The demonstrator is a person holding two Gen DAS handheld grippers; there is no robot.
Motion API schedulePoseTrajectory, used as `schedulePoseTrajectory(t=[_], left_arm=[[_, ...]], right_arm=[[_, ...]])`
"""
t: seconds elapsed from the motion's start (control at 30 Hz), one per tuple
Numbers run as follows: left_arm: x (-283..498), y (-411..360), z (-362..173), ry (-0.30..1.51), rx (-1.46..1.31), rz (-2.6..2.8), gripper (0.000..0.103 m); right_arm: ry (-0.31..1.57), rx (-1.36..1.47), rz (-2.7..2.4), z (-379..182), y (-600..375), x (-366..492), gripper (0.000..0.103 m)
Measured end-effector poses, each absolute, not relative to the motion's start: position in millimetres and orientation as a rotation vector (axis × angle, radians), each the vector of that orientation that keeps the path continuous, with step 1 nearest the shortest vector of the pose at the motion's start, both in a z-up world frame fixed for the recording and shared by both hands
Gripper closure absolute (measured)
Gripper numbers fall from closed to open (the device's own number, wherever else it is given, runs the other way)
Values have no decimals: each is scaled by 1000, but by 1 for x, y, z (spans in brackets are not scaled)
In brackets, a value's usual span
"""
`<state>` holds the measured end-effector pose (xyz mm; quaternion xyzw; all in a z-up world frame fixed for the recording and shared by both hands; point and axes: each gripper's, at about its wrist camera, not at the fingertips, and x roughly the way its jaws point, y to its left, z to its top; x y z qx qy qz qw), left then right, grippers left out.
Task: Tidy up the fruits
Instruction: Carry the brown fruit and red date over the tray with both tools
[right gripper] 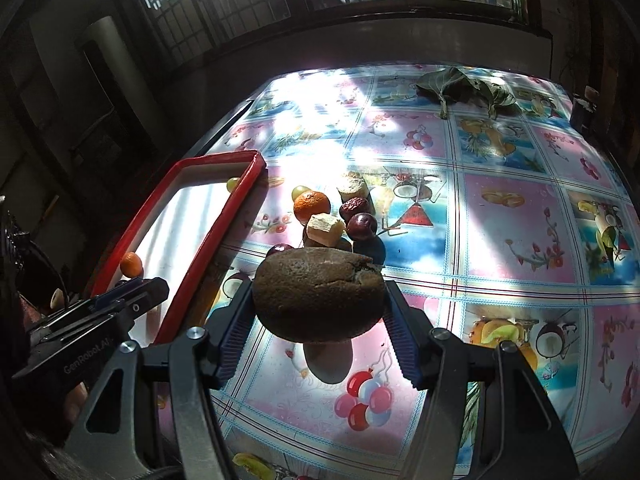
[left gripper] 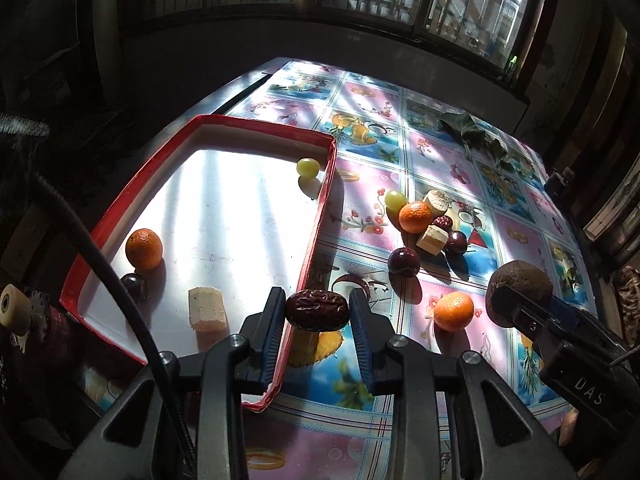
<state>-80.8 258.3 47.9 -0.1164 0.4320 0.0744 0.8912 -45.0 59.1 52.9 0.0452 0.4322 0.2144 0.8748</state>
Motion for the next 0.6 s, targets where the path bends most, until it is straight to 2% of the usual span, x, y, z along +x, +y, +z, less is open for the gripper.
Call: schedulePoseTrajectory(t=[0.6], left_arm=[[-91,296,53,873,-283,208,71]], right_arm=[[902,61,507,59,97,-53,39]])
